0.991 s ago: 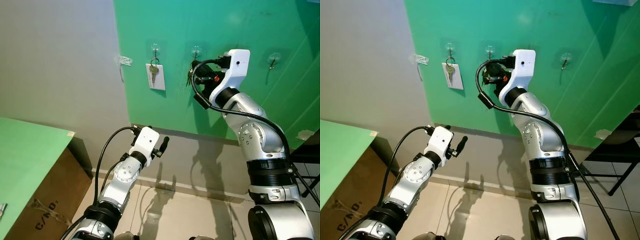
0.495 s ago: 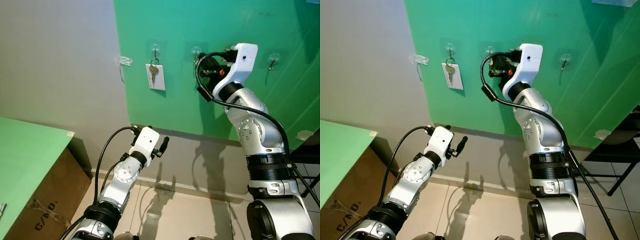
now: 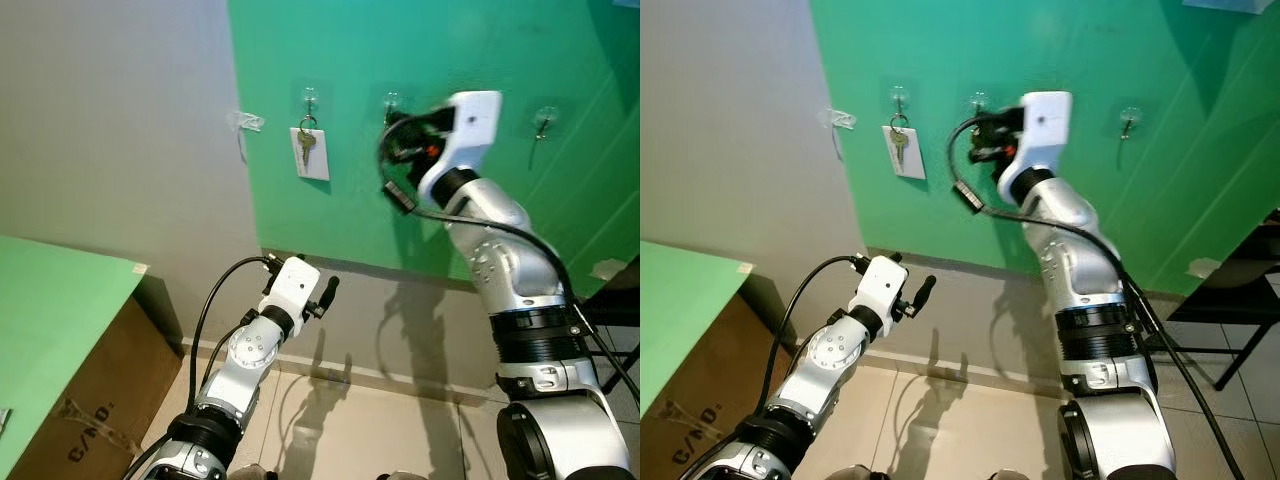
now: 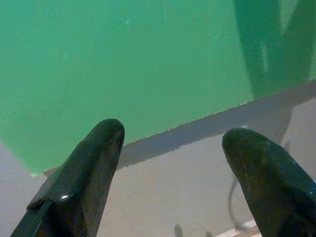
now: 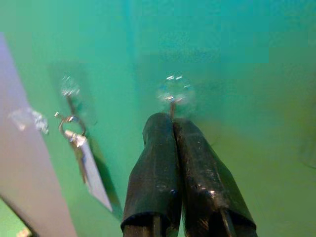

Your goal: Hang keys on a hook

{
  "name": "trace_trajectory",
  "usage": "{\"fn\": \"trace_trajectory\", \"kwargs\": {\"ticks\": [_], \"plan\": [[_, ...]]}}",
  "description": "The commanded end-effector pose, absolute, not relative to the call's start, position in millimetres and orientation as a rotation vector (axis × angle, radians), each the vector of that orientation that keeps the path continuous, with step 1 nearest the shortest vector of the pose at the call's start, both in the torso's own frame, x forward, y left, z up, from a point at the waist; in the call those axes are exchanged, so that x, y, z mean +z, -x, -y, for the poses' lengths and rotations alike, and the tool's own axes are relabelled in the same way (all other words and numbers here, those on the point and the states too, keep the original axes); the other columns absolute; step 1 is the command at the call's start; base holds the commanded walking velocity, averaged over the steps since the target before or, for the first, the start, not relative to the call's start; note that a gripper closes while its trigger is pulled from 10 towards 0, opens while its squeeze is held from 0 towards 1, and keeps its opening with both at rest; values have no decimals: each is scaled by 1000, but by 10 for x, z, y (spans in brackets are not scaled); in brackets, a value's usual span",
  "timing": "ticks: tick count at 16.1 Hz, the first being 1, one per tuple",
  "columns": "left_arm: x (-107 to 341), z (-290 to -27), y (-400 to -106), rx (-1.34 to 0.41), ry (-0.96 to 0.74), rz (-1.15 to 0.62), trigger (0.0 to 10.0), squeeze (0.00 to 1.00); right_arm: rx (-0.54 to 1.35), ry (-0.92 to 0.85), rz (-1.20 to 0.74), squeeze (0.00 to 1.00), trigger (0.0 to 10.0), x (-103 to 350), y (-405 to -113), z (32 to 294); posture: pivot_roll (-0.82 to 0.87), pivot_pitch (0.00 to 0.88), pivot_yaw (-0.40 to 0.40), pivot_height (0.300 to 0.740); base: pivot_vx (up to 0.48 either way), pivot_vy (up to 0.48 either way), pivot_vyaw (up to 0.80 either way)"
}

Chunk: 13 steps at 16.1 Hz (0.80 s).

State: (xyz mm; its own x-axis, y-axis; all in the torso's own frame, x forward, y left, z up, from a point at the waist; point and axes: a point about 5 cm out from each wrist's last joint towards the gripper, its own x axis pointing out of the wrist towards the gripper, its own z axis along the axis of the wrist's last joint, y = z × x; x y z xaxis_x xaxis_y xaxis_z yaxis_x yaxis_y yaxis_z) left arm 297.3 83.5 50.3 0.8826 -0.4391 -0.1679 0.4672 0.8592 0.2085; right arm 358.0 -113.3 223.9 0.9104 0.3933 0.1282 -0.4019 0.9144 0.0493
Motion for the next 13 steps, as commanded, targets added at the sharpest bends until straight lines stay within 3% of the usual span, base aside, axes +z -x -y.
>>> {"fn": "trace_trajectory", "kwargs": {"ticks": [1, 3, 7, 9, 11, 12, 13], "plan": [[501, -820, -2955, -482, -255, -112, 10000, 0, 444, 14, 147, 0, 10000, 2259, -3543, 1081, -119, 0, -3, 740, 0, 0, 0], [501, -816, -2951, -481, -254, -112, 10000, 0, 490, 186, 159, 0, 10000, 2191, -3507, 979, -119, 0, -5, 740, 0, 0, 0], [501, -819, -2947, -478, -254, -114, 10000, 0, 503, 342, 154, 0, 10000, 2085, -3493, 982, -118, 0, -7, 740, 0, 0, 0], [502, -821, -2946, -479, -255, -115, 10000, 0, 514, 516, 161, 0, 10000, 1988, -3478, 1001, -123, 0, -4, 740, 0, 0, 0], [507, -817, -2952, -480, -255, -115, 10000, 0, 517, 537, 155, 0, 10000, 1945, -3475, 1012, -123, 0, -3, 740, 0, 0, 0], [511, -812, -2960, -480, -255, -116, 10000, 0, 495, 442, 135, 651, 10000, 1954, -3494, 1052, -125, 0, -5, 740, 0, 0, 0], [511, -807, -2961, -481, -254, -118, 10000, 0, 491, 382, 123, 1000, 10000, 1965, -3505, 1075, -125, 0, -5, 740, 0, 0, 0]]}}
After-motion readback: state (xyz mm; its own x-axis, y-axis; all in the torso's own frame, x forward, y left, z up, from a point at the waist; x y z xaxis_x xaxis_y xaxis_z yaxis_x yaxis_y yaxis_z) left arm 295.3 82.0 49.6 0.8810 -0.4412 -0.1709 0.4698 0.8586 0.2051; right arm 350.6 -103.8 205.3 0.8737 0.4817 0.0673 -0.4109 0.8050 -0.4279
